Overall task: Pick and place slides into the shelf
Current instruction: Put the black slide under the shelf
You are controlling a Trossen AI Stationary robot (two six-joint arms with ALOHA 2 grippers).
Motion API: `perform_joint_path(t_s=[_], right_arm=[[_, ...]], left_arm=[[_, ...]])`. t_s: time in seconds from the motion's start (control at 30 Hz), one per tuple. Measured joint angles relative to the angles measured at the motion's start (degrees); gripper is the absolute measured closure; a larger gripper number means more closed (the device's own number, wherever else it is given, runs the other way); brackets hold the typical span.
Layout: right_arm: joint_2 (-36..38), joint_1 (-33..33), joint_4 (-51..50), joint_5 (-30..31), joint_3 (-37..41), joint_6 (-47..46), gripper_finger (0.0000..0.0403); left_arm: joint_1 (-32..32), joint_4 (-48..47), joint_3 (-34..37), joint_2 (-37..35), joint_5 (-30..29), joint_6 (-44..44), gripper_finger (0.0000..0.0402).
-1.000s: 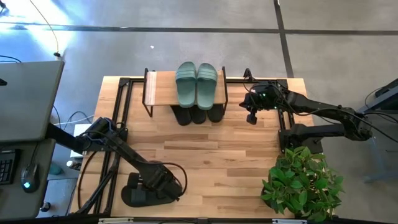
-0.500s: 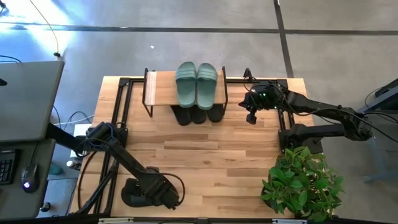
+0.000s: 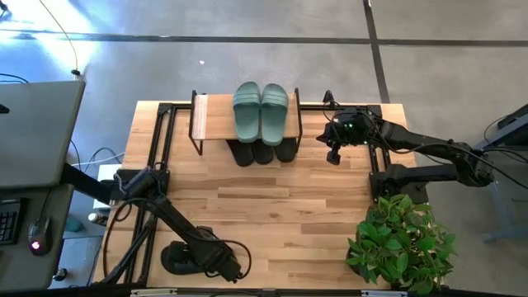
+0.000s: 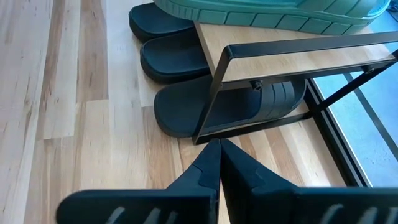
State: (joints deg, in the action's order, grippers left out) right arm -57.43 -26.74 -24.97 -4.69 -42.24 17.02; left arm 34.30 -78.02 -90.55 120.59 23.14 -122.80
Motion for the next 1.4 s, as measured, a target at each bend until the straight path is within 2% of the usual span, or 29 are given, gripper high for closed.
perform_joint_path(t_s=[0.33, 0.63, 0.83, 0.97, 1.17, 1.27, 1.4], right_arm=[[0.0, 0.0, 0.0, 0.0, 0.0, 0.0, 0.0402], [0.0, 0.0, 0.0, 0.0, 0.0, 0.0, 0.0402], [0.0, 0.0, 0.0, 0.0, 0.0, 0.0, 0.0402], [0.0, 0.0, 0.0, 0.0, 0.0, 0.0, 0.0402], [0.0, 0.0, 0.0, 0.0, 0.0, 0.0, 0.0402], [0.0, 0.0, 0.0, 0.0, 0.0, 0.0, 0.0402], [0.0, 0.0, 0.0, 0.0, 0.0, 0.0, 0.0402]], left_arm=[[0.0, -3.4, -0.1, 1.4, 0.2, 1.0, 0.0262], [0.6, -6.7, 0.0, 1.4, -0.6, 1.2, 0.0386], [1.0, -8.8, -2.1, 1.5, -2.0, 1.2, 0.0395], [1.0, -12.3, -8.2, 1.4, -8.8, 0.2, 0.0397], [0.9, -11.9, -17.4, 0.5, -24.9, 0.2, 0.0399], [1.0, -12.0, -22.8, 0.6, -35.4, 4.1, 0.0399], [0.9, -12.0, -31.0, 0.6, -50.4, 13.6, 0.04]])
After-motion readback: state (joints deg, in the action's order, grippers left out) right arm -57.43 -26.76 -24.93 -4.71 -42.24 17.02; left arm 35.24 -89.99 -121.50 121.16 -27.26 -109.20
